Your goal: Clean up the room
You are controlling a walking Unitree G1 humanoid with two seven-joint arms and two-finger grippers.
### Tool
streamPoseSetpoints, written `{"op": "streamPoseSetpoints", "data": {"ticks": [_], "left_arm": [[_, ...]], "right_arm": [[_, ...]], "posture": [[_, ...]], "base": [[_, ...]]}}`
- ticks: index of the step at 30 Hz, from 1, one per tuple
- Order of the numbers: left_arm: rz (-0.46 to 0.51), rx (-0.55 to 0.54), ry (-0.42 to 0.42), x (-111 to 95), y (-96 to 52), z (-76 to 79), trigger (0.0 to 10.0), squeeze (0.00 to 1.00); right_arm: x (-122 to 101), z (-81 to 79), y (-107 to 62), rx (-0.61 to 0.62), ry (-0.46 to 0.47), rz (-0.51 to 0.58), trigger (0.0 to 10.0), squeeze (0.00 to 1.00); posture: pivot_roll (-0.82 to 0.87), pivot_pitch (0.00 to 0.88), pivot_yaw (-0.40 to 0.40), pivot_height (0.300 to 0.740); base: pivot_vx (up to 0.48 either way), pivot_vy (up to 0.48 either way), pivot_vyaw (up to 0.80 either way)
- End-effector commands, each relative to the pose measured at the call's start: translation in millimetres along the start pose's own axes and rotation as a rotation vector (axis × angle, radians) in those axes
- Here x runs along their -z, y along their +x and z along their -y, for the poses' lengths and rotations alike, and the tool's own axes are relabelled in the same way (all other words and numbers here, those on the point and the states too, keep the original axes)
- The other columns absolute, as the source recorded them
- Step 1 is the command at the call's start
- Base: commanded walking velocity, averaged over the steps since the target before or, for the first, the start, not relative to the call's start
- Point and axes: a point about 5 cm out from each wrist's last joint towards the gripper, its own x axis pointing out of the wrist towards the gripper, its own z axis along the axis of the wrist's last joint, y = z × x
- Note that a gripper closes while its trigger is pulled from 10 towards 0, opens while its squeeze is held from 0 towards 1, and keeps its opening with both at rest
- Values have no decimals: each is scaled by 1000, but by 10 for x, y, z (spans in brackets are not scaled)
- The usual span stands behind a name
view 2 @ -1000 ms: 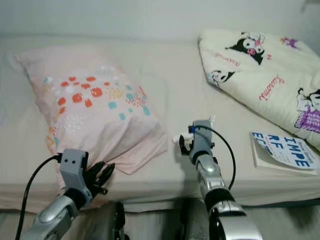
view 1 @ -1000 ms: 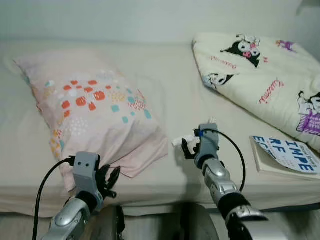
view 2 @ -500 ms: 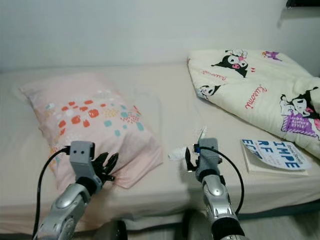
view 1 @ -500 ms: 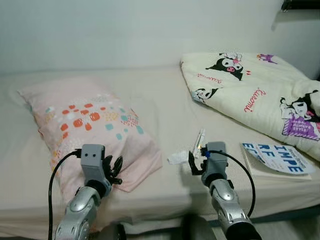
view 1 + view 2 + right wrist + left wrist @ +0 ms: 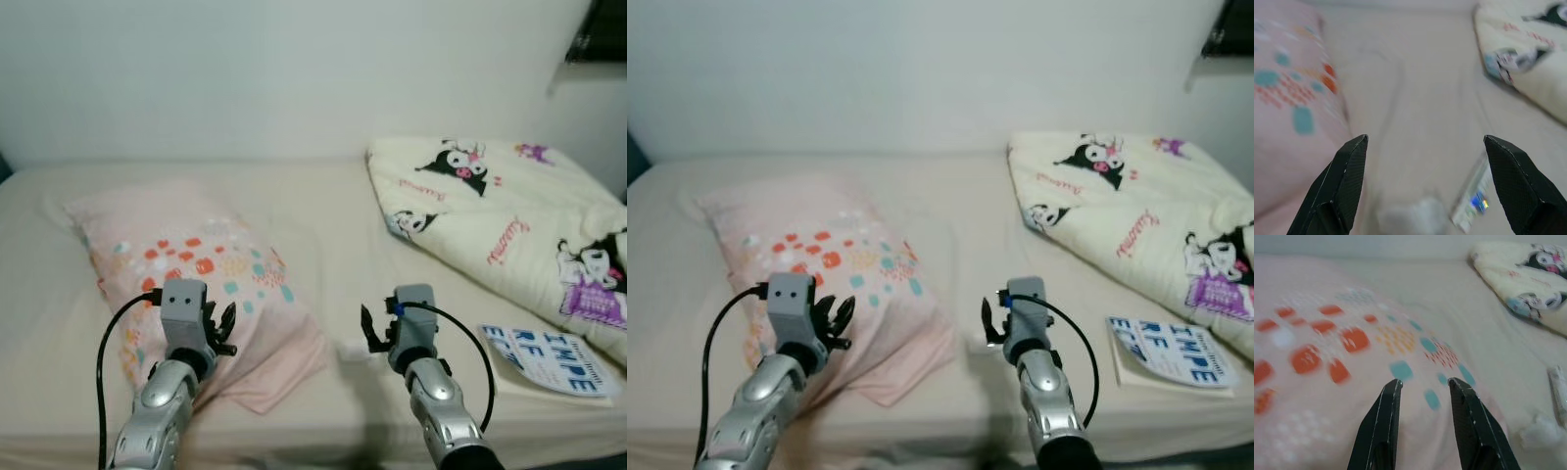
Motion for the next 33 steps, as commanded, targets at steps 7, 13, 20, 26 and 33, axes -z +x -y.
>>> {"op": "streamPoseSetpoints", "data": {"ticks": [7,13,20,26,33], "left_arm": [[-34,-57,27,91,-38,-113,10000,0],[-36,-55,21,89,-47,-155,10000,0],[-33,-14,-12,71,-92,-129,10000,0],[-38,-23,-3,62,-100,-103,10000,0],[-36,-12,11,48,-92,-91,10000,0]], "right_arm": [[61,-129,-47,-43,78,-37,10000,0],[68,-141,-44,-31,92,-55,10000,0],[76,-153,-63,-24,105,-66,10000,0],[107,-195,-91,-39,119,-85,10000,0],[141,-241,-98,-64,107,-116,10000,0]], "posture": [[60,7,-38,726],[59,8,-32,726],[61,9,-27,726],[65,9,-27,726],[68,0,-28,726]], "base": [[0,0,0],[0,0,0],[0,-319,129],[0,-294,667],[0,0,0]]}}
